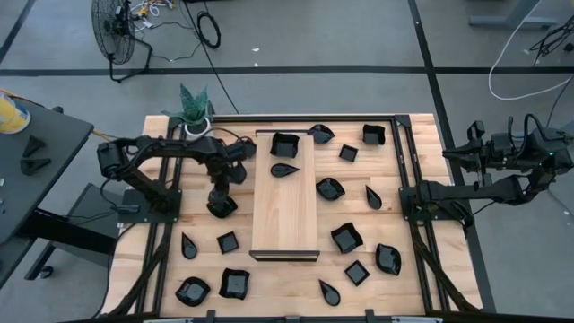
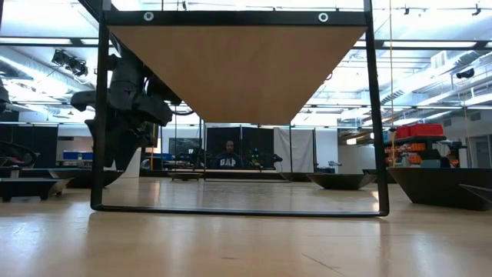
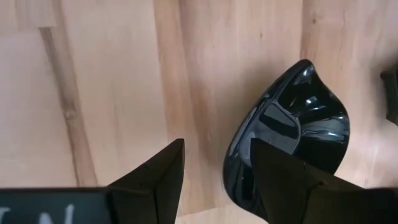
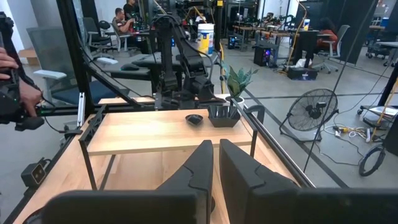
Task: Pick & Place Mini shaped plates
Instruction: Put the leaf shaped plate on the shelf
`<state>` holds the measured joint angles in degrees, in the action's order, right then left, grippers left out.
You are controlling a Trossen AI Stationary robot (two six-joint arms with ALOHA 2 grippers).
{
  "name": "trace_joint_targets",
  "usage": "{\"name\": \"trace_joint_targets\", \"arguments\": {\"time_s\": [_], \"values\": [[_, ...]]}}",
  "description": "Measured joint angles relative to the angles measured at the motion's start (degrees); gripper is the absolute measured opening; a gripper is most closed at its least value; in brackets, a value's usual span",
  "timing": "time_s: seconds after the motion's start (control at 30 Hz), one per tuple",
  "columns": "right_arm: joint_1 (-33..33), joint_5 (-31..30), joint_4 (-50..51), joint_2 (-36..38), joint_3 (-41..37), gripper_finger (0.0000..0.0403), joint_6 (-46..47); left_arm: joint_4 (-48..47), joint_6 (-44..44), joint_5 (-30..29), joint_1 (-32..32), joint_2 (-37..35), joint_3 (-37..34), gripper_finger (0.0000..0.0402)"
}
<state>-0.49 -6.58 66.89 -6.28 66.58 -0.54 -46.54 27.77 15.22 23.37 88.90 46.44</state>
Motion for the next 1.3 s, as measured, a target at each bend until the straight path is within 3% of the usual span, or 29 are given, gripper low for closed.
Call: {"name": "trace_joint_targets", "arguments": {"time_s": [1.3], "values": [[0.0,0.0,0.0,0.0,0.0,0.0034,0.0,2.4,2.2,-3.6,-3.8,0.0,0.0,0.0188]]}}
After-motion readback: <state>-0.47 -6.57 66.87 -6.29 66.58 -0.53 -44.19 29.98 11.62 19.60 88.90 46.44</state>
